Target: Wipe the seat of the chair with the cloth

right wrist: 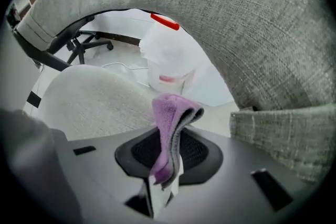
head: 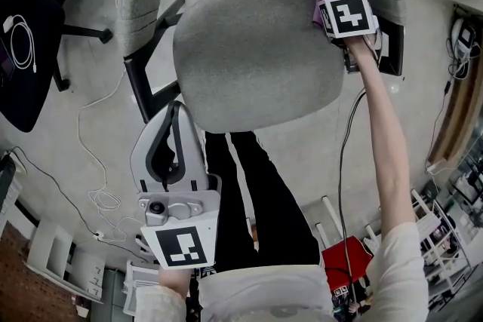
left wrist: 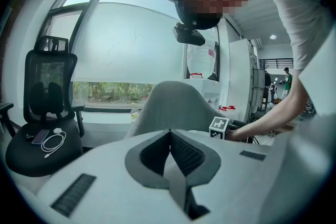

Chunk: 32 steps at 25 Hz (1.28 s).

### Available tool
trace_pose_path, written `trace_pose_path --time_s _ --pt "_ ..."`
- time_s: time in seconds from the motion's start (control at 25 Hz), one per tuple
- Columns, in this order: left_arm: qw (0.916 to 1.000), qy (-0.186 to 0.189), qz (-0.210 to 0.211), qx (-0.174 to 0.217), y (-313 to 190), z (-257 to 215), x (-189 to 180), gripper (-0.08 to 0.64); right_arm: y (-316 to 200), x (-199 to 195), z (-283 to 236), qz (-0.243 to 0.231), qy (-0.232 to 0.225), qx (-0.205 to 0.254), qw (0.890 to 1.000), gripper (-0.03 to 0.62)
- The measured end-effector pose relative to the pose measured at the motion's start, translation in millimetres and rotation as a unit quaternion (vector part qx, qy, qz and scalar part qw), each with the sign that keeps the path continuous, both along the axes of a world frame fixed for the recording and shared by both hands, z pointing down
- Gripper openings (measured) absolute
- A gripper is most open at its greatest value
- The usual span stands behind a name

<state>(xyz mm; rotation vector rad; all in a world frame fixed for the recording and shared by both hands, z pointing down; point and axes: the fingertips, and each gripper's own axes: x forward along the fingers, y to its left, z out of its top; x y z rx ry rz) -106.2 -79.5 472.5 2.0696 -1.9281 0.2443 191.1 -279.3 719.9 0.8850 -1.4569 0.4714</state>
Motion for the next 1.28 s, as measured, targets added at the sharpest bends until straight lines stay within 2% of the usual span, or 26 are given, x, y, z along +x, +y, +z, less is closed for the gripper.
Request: trace_pose_path --time_s 0.12,0.2,0.28,0.36,0.44,0.6,0.72,0.8,0.92,1.04,1.12,1.28 --pt "1.0 -0.002 0.0 0.0 3 0 1 0.012 0 -6 2 0.0 -0.018 0.004 1.0 0.087" --pt "1.0 -0.003 -0.004 -0.001 8 -1 -1 0.012 -2 2 -5 0.006 0.0 0.015 1.0 0.087" --pt "0.9999 -0.005 -0.009 0.002 12 -6 -5 0.012 0 0 -20 0.01 0.0 0.032 0.999 0.087" --pt "0.9998 -0.01 -0.015 0.006 16 -8 -11 0.012 6 -17 -41 -0.002 -0.028 0.052 0.998 0.087" --pt "0.9996 -0.013 -0.025 0.005 20 -7 -17 0.012 22 -48 -63 -0.021 -0.083 0.058 0.995 0.087" --pt "0.9986 -0.011 -0.052 0.005 27 -15 -30 0.012 76 -124 -95 -0.046 -0.223 0.016 0.974 0.087" --pt "0.9975 -0.01 -0.068 0.015 29 -25 -39 0.012 126 -183 -91 -0.042 -0.304 -0.063 0.95 0.087" --pt "0.9971 -0.015 -0.073 0.017 32 -27 -42 0.012 162 -221 -76 -0.037 -0.34 -0.124 0.931 0.087" --pt "0.9967 -0.014 -0.079 0.01 37 -20 -42 0.012 206 -264 -51 -0.053 -0.356 -0.193 0.913 0.087" --pt "0.9962 -0.01 -0.087 0.003 42 -13 -46 0.012 234 -293 -22 -0.049 -0.352 -0.248 0.901 0.087" --pt "0.9956 -0.008 -0.094 0.001 47 -9 -48 0.012 244 -302 -6 -0.057 -0.336 -0.256 0.905 0.087" --pt "0.9952 -0.005 -0.097 -0.009 55 -4 -47 0.012 248 -303 12 -0.082 -0.305 -0.235 0.919 0.087"
